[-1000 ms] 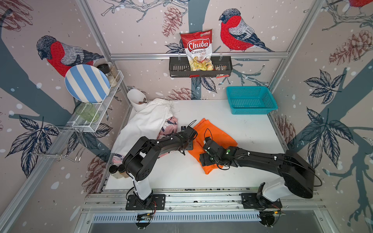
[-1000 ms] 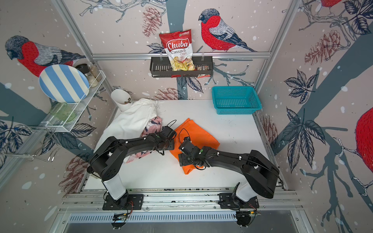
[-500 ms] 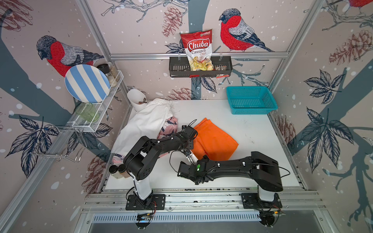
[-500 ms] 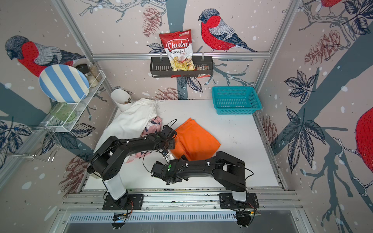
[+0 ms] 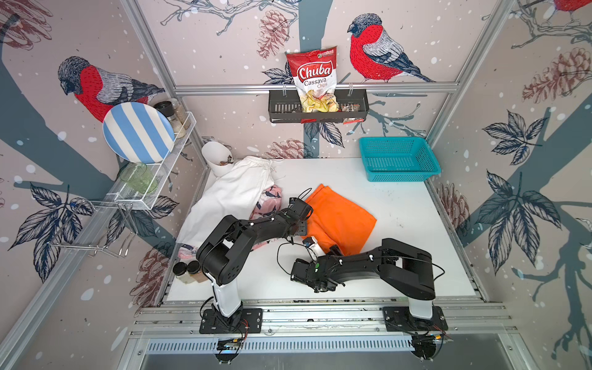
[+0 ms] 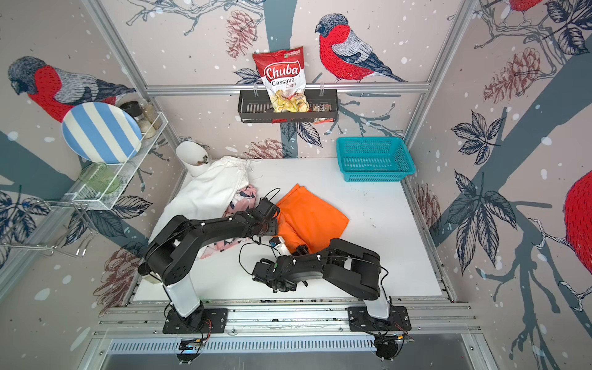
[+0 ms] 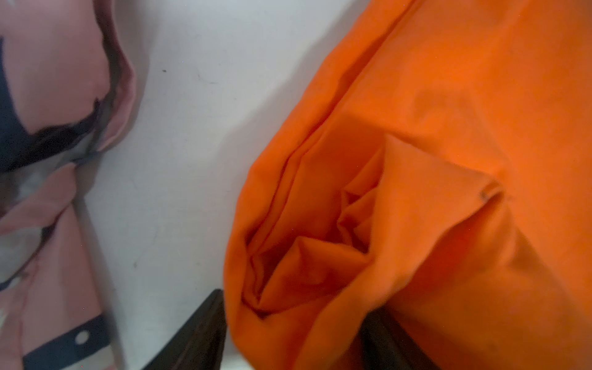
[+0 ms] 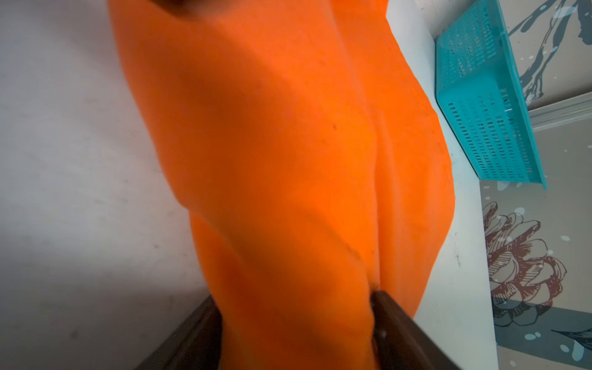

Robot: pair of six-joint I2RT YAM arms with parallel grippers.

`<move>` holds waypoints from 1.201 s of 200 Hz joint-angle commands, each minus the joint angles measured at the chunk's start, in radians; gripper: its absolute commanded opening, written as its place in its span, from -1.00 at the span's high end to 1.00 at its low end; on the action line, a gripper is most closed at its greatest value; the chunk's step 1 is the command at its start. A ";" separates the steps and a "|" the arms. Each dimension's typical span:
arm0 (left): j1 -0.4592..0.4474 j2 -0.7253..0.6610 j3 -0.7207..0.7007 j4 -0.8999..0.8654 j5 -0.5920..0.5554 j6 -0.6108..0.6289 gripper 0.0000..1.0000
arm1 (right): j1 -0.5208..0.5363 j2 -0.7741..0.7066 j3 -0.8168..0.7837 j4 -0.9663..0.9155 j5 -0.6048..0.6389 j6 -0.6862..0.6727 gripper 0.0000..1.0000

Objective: Roll up the shorts
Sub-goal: Roll the shorts at the center of the board.

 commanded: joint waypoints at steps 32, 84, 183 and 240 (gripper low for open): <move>0.018 -0.032 -0.008 -0.143 0.058 0.006 -0.34 | -0.042 -0.114 -0.062 0.113 -0.445 -0.144 0.47; 0.095 -0.282 -0.050 -0.218 0.016 -0.040 -0.42 | -0.159 -0.287 -0.115 0.334 -1.028 -0.135 0.66; 0.064 -0.448 -0.144 -0.217 0.132 -0.111 -0.44 | -0.488 -0.279 -0.435 1.049 -1.731 0.207 0.74; 0.046 -0.290 -0.132 -0.078 0.146 -0.127 -0.36 | -0.555 -0.250 -0.492 1.076 -1.752 0.204 0.78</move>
